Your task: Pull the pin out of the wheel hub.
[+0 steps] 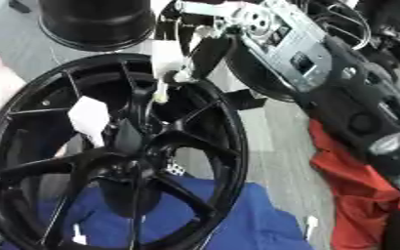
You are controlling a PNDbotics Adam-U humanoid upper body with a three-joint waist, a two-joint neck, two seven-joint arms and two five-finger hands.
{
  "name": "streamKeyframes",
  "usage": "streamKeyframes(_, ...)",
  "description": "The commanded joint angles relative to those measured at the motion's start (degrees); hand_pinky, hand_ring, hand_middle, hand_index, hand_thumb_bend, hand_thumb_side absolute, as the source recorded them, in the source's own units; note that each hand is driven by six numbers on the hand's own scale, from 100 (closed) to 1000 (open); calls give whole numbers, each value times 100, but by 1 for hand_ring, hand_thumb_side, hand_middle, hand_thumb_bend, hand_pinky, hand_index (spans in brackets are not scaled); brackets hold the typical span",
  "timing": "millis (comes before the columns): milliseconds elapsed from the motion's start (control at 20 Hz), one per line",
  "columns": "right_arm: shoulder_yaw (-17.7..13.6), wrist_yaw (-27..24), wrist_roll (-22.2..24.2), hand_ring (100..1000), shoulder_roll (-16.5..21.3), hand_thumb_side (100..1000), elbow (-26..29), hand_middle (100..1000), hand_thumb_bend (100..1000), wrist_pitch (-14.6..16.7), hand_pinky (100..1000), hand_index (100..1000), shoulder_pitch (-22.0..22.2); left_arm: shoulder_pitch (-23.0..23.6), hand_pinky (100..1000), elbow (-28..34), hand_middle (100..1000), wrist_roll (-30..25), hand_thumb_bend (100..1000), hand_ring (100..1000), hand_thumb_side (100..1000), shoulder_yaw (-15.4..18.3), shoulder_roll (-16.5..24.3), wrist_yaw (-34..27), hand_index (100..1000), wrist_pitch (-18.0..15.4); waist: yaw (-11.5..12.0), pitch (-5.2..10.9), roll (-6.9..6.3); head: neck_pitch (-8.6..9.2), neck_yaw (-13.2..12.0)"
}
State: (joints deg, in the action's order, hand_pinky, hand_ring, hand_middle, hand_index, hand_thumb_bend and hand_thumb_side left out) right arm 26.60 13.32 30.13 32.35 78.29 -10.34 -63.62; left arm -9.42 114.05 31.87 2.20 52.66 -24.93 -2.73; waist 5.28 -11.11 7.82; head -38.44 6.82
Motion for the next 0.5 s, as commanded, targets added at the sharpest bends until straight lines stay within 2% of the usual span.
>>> streamKeyframes(50, -408, -235, -194, 466, 312, 100, -399, 294, 219, -103, 636, 457, -222, -77, 748, 54, 623, 66, 100, 624, 635, 128, 95, -77, 795, 60, -20, 170, -96, 66, 62)
streamKeyframes(250, -889, -449, -490, 443, 588, 100, -951, 291, 200, -156, 589, 457, -310, -74, 748, 54, 622, 145, 100, 623, 637, 162, 88, -160, 794, 113, -59, 162, -103, 39, 52)
streamKeyframes(450, -1435, -688, -828, 420, 1082, 100, -1313, 288, 178, -196, 544, 457, -141, -4, 748, 54, 621, 200, 100, 622, 637, 221, 90, -132, 794, 93, -139, 108, -105, -56, -69)
streamKeyframes(500, -1578, -733, -917, 421, 1224, 100, -1329, 289, 100, -203, 546, 458, -58, 22, 748, 54, 621, 216, 100, 622, 619, 238, 91, -112, 794, 80, -165, 93, -106, -79, -105)
